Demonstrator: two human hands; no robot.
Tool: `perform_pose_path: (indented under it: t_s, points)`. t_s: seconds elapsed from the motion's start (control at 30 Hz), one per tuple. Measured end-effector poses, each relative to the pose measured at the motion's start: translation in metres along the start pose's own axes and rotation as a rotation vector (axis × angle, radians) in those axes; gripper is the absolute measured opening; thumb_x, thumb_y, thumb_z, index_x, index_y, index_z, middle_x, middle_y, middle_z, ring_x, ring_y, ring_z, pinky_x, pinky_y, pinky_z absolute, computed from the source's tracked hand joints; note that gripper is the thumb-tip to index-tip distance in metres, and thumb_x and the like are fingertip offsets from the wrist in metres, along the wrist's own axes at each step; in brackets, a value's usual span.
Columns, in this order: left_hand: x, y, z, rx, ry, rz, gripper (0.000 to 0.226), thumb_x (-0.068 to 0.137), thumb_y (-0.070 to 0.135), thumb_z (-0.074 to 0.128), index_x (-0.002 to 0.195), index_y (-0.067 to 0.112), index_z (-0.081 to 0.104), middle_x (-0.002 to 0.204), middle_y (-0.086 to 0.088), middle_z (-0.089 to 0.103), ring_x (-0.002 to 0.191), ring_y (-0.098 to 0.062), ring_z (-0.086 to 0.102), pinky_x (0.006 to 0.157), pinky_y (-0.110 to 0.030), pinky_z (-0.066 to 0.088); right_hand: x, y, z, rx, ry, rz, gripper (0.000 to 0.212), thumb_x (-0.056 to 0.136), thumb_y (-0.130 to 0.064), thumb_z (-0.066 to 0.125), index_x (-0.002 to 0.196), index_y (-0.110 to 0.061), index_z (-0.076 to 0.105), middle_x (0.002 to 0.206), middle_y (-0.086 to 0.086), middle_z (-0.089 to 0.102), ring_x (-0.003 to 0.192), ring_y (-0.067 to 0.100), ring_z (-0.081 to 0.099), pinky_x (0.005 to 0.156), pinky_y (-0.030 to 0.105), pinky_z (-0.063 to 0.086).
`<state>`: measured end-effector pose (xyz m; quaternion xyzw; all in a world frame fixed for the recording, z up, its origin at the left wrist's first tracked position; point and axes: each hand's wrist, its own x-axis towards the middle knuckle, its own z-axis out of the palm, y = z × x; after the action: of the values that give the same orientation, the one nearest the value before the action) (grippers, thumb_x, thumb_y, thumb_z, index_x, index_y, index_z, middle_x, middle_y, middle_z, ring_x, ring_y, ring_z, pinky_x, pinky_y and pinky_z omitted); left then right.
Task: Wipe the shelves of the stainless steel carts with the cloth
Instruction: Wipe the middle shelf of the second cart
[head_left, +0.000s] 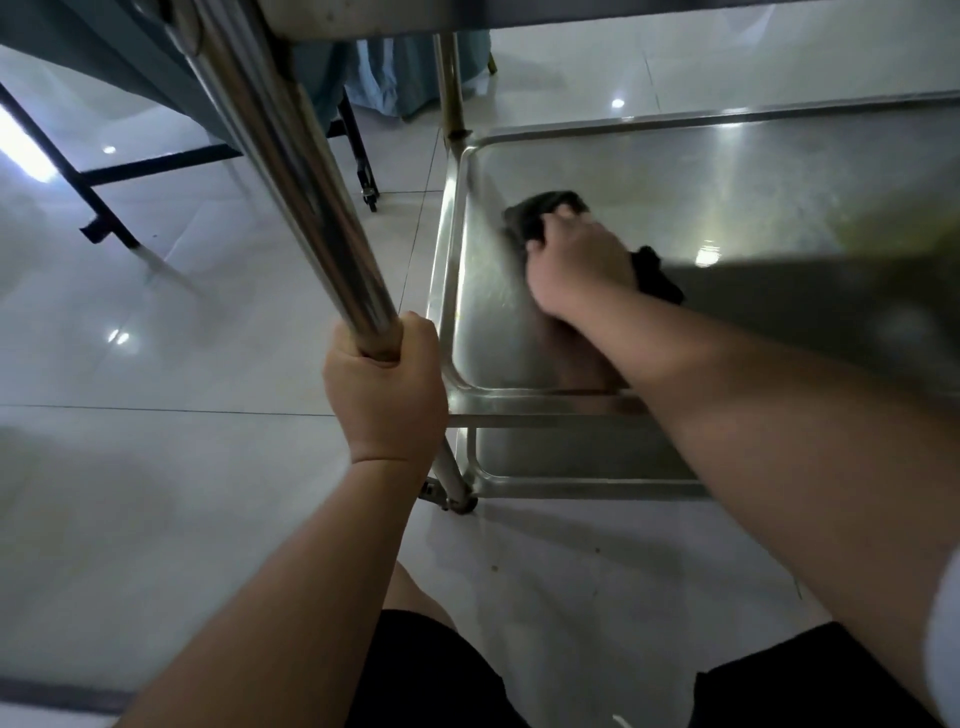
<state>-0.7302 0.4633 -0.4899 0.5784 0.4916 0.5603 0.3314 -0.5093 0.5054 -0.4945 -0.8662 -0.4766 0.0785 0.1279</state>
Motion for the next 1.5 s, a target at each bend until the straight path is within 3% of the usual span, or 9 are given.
perform_pose_path:
  t_s: [0.17, 0.4, 0.57, 0.73, 0.9, 1.07, 1.17, 1.3, 1.5]
  points:
    - [0.001, 0.004, 0.0, 0.001, 0.007, 0.046, 0.026, 0.084, 0.026, 0.061, 0.066, 0.024, 0.043, 0.061, -0.021, 0.05, 0.057, -0.045, 0.055, 0.047, -0.049, 0.047, -0.029, -0.068, 0.019, 0.037, -0.107, -0.321, 0.055, 0.111, -0.039, 0.032, 0.161, -0.017, 0.034, 0.172, 0.002, 0.025, 0.157, 0.024, 0.023, 0.126, 0.045, 0.021]
    - [-0.003, 0.007, -0.001, -0.005, 0.004, 0.009, 0.022, 0.08, 0.033, 0.06, 0.061, 0.03, 0.048, 0.054, 0.002, 0.049, 0.051, -0.021, 0.052, 0.048, -0.031, 0.042, -0.123, 0.023, -0.014, 0.124, -0.319, -0.754, 0.053, 0.104, -0.048, 0.042, 0.154, -0.032, 0.049, 0.161, -0.008, 0.045, 0.152, 0.011, 0.035, 0.126, 0.037, 0.026]
    - [-0.003, 0.01, -0.003, -0.017, -0.018, -0.061, 0.026, 0.08, 0.034, 0.059, 0.072, 0.013, 0.048, 0.07, -0.027, 0.056, 0.067, -0.046, 0.061, 0.057, -0.054, 0.052, -0.081, 0.052, -0.017, 0.045, -0.26, -0.56, 0.056, 0.106, -0.052, 0.039, 0.159, -0.034, 0.04, 0.167, -0.008, 0.035, 0.154, 0.01, 0.028, 0.126, 0.033, 0.019]
    - [-0.005, 0.014, -0.002, -0.038, -0.004, -0.105, 0.027, 0.078, 0.033, 0.059, 0.074, 0.009, 0.046, 0.071, -0.028, 0.055, 0.067, -0.046, 0.059, 0.054, -0.046, 0.05, -0.017, -0.007, 0.0, 0.015, -0.156, -0.271, 0.058, 0.11, -0.045, 0.033, 0.163, -0.023, 0.031, 0.173, -0.001, 0.022, 0.158, 0.024, 0.021, 0.128, 0.042, 0.017]
    - [-0.004, 0.01, -0.004, -0.014, -0.011, -0.097, 0.028, 0.078, 0.032, 0.059, 0.076, 0.005, 0.053, 0.068, -0.024, 0.058, 0.063, -0.043, 0.061, 0.052, -0.039, 0.049, -0.054, -0.051, 0.012, 0.102, -0.233, -0.442, 0.057, 0.109, -0.045, 0.037, 0.164, -0.03, 0.03, 0.173, -0.005, 0.021, 0.159, 0.02, 0.019, 0.128, 0.041, 0.014]
    - [-0.008, 0.016, -0.003, 0.005, 0.029, -0.144, 0.021, 0.07, 0.041, 0.058, 0.072, 0.021, 0.056, 0.066, -0.011, 0.067, 0.057, -0.018, 0.062, 0.052, -0.023, 0.047, -0.115, -0.019, -0.003, 0.147, -0.344, -0.722, 0.053, 0.105, -0.04, 0.048, 0.158, -0.038, 0.041, 0.168, -0.013, 0.032, 0.154, 0.012, 0.03, 0.127, 0.04, 0.023]
    - [-0.012, 0.02, -0.006, 0.062, 0.035, -0.183, 0.023, 0.073, 0.046, 0.058, 0.077, 0.024, 0.057, 0.073, -0.009, 0.07, 0.065, -0.021, 0.068, 0.055, -0.027, 0.052, -0.13, 0.007, -0.012, 0.125, -0.315, -0.726, 0.049, 0.107, -0.047, 0.043, 0.155, -0.04, 0.044, 0.166, -0.015, 0.036, 0.154, 0.01, 0.03, 0.126, 0.041, 0.024]
    - [-0.018, 0.021, -0.013, 0.157, -0.015, -0.194, 0.027, 0.085, 0.054, 0.06, 0.08, 0.029, 0.053, 0.063, 0.014, 0.059, 0.053, 0.0, 0.054, 0.047, -0.012, 0.041, -0.133, 0.044, -0.013, 0.027, -0.26, -0.657, 0.059, 0.106, -0.059, 0.028, 0.16, -0.036, 0.037, 0.168, -0.014, 0.031, 0.156, 0.011, 0.025, 0.128, 0.041, 0.021]
    - [-0.089, -0.008, -0.025, 0.398, 0.035, -0.243, 0.029, 0.093, 0.033, 0.071, 0.116, 0.021, 0.057, 0.115, 0.002, 0.054, 0.109, -0.024, 0.058, 0.1, -0.046, 0.05, -0.129, 0.115, -0.024, -0.013, -0.194, -0.548, 0.078, 0.096, -0.07, 0.011, 0.163, -0.033, 0.029, 0.17, -0.014, 0.027, 0.157, 0.009, 0.023, 0.123, 0.034, 0.017]
